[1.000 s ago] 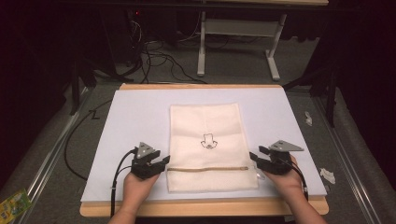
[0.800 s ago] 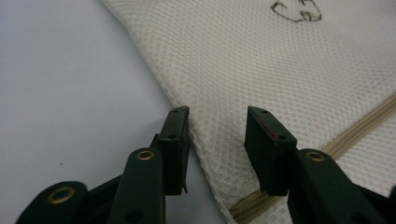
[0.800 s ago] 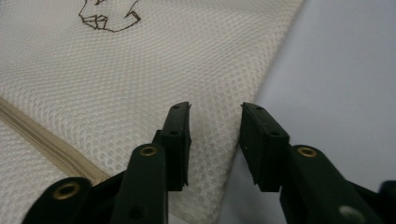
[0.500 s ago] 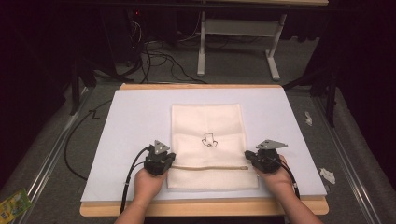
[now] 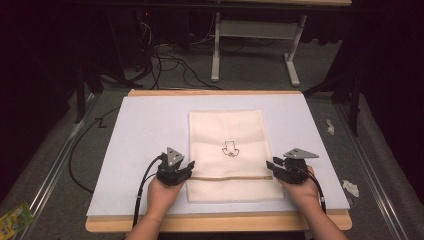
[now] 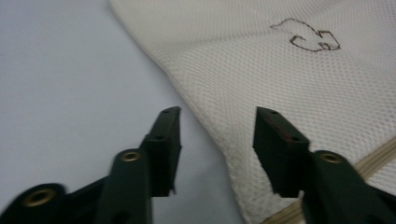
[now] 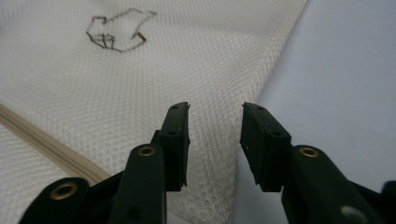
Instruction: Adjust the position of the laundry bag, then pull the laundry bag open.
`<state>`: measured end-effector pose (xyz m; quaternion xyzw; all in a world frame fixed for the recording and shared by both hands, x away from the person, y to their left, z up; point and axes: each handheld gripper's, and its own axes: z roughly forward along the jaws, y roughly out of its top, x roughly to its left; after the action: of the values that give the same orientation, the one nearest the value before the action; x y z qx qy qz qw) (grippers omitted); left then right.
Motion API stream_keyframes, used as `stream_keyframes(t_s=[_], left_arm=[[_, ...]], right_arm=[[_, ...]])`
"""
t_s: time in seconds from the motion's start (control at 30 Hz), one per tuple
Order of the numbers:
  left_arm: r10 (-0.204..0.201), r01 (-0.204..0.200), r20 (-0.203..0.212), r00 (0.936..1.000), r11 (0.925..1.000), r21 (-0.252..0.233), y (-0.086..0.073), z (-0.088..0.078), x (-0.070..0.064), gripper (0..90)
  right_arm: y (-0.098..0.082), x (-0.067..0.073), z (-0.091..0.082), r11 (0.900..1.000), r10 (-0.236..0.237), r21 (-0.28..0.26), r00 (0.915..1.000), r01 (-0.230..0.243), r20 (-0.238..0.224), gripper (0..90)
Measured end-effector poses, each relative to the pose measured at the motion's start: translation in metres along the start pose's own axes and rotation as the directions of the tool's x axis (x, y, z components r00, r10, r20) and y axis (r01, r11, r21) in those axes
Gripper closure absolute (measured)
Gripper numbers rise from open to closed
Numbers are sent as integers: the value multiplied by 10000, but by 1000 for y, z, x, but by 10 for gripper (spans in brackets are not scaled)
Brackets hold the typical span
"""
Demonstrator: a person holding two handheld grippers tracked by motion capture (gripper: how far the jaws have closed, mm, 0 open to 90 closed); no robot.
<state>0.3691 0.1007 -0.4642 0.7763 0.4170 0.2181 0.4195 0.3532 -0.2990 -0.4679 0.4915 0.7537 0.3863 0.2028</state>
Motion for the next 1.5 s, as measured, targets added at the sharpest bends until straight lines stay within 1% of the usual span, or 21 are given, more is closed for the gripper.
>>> stream_keyframes(t_s=[0.07, 0.17, 0.2, 0.3, 0.37, 0.43, 0.53, 0.57, 0.6, 0.67, 0.73, 0.83, 0.97, 1.0, 1.07, 1.1, 1.2, 1.27, 1.37, 1.4, 1.5], left_arm=[[126, -121, 180, 9998, 9996, -271, -2, -8, 3, 411], [480, -470, 394, 9981, 9986, -261, -2, -16, 4, 392], [482, -467, 422, 9979, 9982, -368, -1, -18, 4, 390], [248, -204, 631, 9977, 9974, -691, 7, -22, 4, 374], [128, -58, 776, 9969, 9959, -900, 12, -24, 3, 367], [89, -7, 836, 9965, 9953, -973, 16, -24, 1, 349], [122, -20, 1000, 9949, 9949, -1009, 19, -23, -3, 341], [151, -46, 1040, 9945, 9949, -1006, 20, -22, -4, 332], [206, -96, 1084, 9939, 9949, -1005, 21, -22, -5, 332], [337, -232, 1131, 9930, 9954, -930, 22, -21, -8, 333], [364, -254, 1207, 9920, 9955, -916, 22, -19, -11, 333], [470, -370, 1220, 9914, 9959, -829, 21, -17, -14, 339], [648, -563, 1200, 9907, 9958, -724, 20, -13, -16, 340], [682, -603, 1209, 9903, 9958, -682, 20, -11, -17, 340], [687, -611, 1323, 9888, 9963, -608, 19, -9, -19, 340], [754, -682, 1340, 9881, 9960, -572, 19, -8, -20, 341], [833, -769, 1417, 9864, 9958, -497, 18, -5, -24, 341], [877, -811, 1436, 9857, 9954, -514, 18, -5, -26, 341], [901, -837, 1489, 9847, 9953, -490, 18, -5, -27, 340], [911, -846, 1497, 9845, 9952, -489, 18, -5, -27, 340], [890, -824, 1567, 9836, 9955, -476, 18, -5, -29, 340]], right_arm=[[1, 0, -7, 9996, 99, -270, 9998, -104, -168, 563], [0, -2, -20, 9983, 17, -581, 9996, -34, -299, 546], [-1, -3, -25, 9979, 32, -646, 9994, -54, -334, 546], [-7, -7, -41, 9958, 169, -891, 9991, -202, -382, 542], [-8, -7, -44, 9955, 193, -920, 9991, -227, -372, 539], [-13, -9, -51, 9951, 212, -957, 9995, -232, -220, 543], [-15, -11, -54, 9953, 245, -931, 9993, -270, -277, 554], [-18, -13, -55, 9962, 257, -823, 9994, -276, -238, 559], [-18, -13, -55, 9962, 257, -823, 9994, -276, -238, 559], [-21, -17, -53, 9969, 459, -616, 9983, -480, -357, 597], [-22, -18, -51, 9971, 577, -478, 9974, -598, -427, 617], [-25, -21, -46, 9980, 587, -188, 9962, -601, -648, 693], [-28, -22, -43, 9966, 822, 32, 9937, -822, -768, 734], [-29, -23, -41, 9971, 759, 130, 9942, -751, -757, 742], [-29, -21, -38, 9968, 759, 297, 9940, -737, -784, 745], [-30, -21, -37, 9974, 659, 349, 9943, -631, -834, 742], [-31, -17, -32, 9969, 597, 574, 9933, -542, -991, 704], [-31, -14, -29, 9962, 517, 746, 9939, -445, -974, 669], [-32, -13, -27, 9952, 514, 880, 9936, -426, -1006, 656], [-33, -12, -26, 9961, 451, 804, 9931, -364, -1083, 646], [-34, -9, -27, 9969, 155, 782, 9954, -80, -947, 646]])
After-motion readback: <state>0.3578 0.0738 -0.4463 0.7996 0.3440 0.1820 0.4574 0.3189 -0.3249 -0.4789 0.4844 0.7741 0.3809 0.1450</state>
